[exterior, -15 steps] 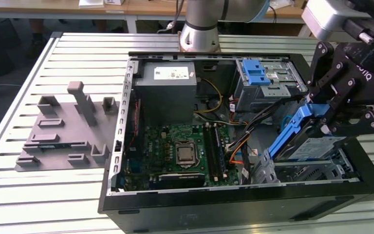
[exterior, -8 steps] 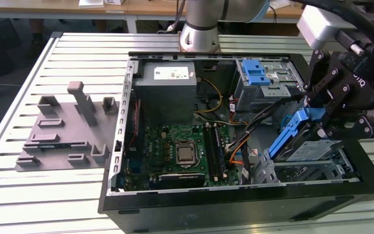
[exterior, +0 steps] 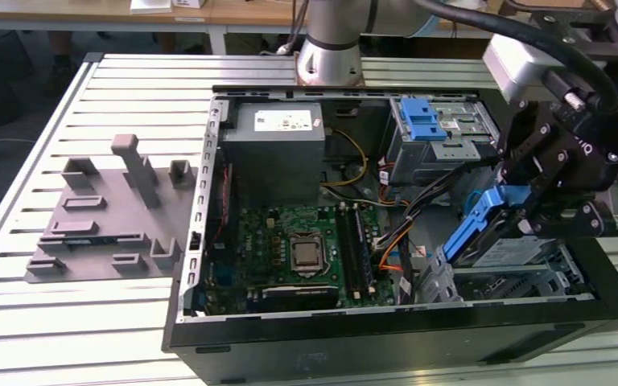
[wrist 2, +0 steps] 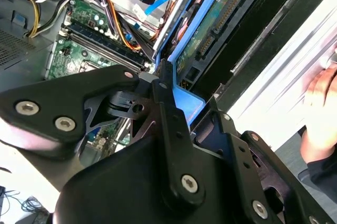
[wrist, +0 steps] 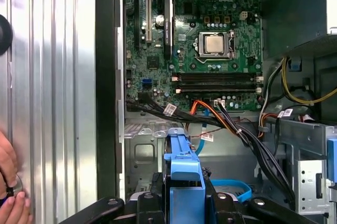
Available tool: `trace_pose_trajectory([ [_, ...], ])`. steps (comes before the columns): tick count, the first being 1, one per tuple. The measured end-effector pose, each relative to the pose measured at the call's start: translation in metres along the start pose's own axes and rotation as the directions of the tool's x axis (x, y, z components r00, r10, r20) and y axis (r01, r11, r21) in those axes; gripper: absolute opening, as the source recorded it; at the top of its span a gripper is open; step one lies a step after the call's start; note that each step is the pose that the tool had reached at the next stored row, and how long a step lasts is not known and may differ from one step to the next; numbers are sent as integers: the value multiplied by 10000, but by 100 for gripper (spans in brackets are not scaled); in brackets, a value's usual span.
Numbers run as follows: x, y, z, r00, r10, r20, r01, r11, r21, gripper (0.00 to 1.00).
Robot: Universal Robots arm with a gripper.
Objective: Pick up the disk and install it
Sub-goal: 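Insert the disk into the insertion slot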
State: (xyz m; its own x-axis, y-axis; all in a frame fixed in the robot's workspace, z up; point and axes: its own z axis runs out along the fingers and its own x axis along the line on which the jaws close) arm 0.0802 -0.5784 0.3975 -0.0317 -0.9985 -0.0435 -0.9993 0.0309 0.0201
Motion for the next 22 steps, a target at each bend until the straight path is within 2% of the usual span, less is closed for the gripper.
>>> trace_pose_trajectory([
  [11, 7, -3, 166, 10000, 1, 0, -1, 10000, 0, 36],
  [13, 8, -4, 192, 10000, 1, -1, -1, 10000, 0, 38],
  [14, 8, -4, 203, 10000, 1, -1, -1, 10000, 0, 44],
  [18, 10, -5, 233, 10000, 0, -2, 0, 10000, 0, 44],
  [20, 10, -5, 244, 10000, 0, -1, 0, 10000, 0, 42],
  [22, 11, -5, 253, 10000, 0, 0, 0, 10000, 0, 30],
])
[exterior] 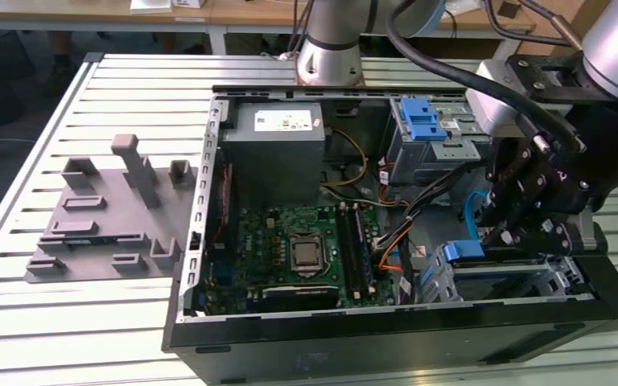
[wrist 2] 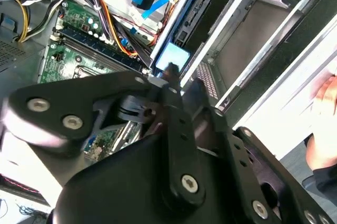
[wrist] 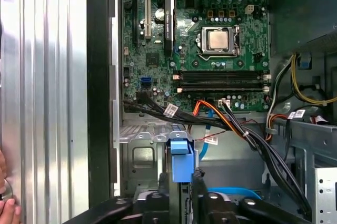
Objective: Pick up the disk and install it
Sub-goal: 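Insert the disk into the insertion slot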
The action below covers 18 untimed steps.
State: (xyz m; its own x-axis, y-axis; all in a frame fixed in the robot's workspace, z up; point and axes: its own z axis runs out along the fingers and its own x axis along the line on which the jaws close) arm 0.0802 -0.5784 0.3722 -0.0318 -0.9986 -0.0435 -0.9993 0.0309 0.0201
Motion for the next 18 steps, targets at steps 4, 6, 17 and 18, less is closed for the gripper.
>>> trace_pose_trajectory([
  [4, 1, -1, 21, 10000, 0, 0, 0, 10000, 0, 13],
  [6, 2, -1, 38, 10000, 0, 0, 0, 10000, 0, 11],
  [17, 7, -4, 168, 10000, 0, 0, 0, 10000, 0, 11],
  [18, 8, -4, 180, 10000, 0, 0, 0, 10000, 0, 11],
])
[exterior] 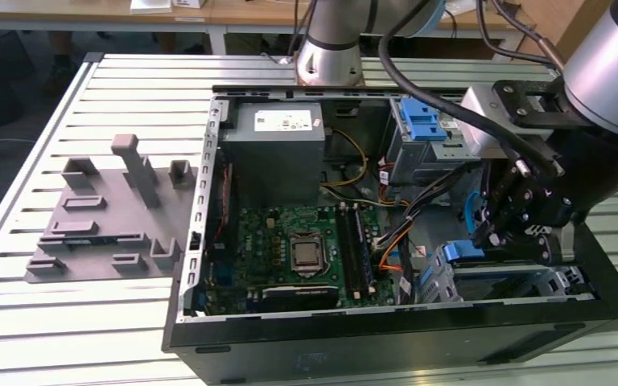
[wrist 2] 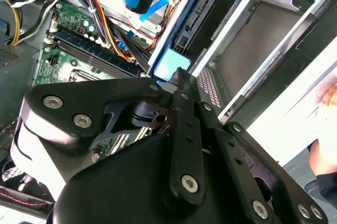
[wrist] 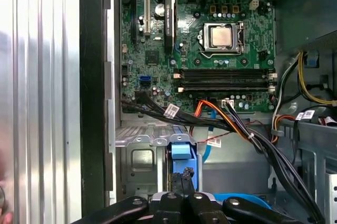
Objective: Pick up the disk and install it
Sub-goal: 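Insert the disk into the insertion slot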
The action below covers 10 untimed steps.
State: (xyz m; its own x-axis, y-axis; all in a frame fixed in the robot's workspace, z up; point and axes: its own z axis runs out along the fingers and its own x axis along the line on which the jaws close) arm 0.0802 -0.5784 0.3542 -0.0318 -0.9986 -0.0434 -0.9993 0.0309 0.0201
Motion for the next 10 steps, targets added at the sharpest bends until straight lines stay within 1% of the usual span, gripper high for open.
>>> trace_pose_trajectory([
  [10, 5, -3, 116, 10000, -1, 0, 1, 10000, 0, 11],
])
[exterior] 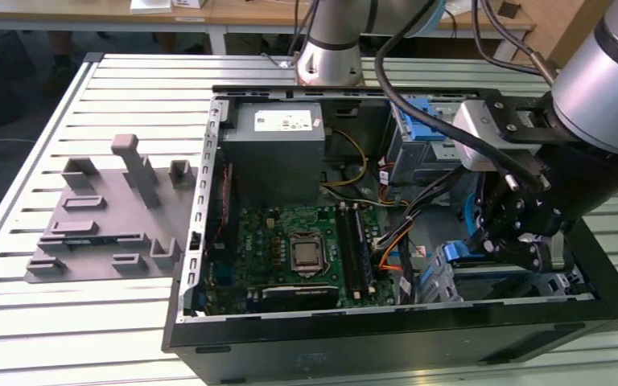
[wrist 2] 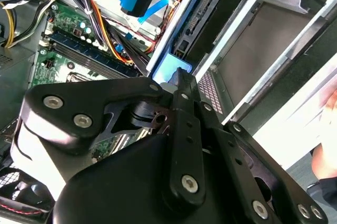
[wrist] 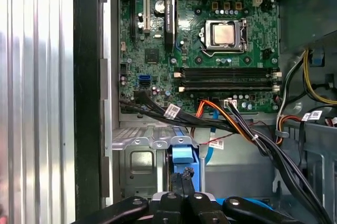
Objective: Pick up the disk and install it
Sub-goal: 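Insert the disk into the insertion slot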
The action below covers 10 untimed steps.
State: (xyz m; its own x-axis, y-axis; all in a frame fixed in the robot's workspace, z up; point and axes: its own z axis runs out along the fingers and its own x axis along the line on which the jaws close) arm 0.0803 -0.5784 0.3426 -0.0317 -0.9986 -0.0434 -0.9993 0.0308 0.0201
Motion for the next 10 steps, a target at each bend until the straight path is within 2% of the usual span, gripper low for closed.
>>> trace_pose_trajectory([
  [10, 4, -2, 84, 10000, 0, -3, 0, 10000, 0, 11],
])
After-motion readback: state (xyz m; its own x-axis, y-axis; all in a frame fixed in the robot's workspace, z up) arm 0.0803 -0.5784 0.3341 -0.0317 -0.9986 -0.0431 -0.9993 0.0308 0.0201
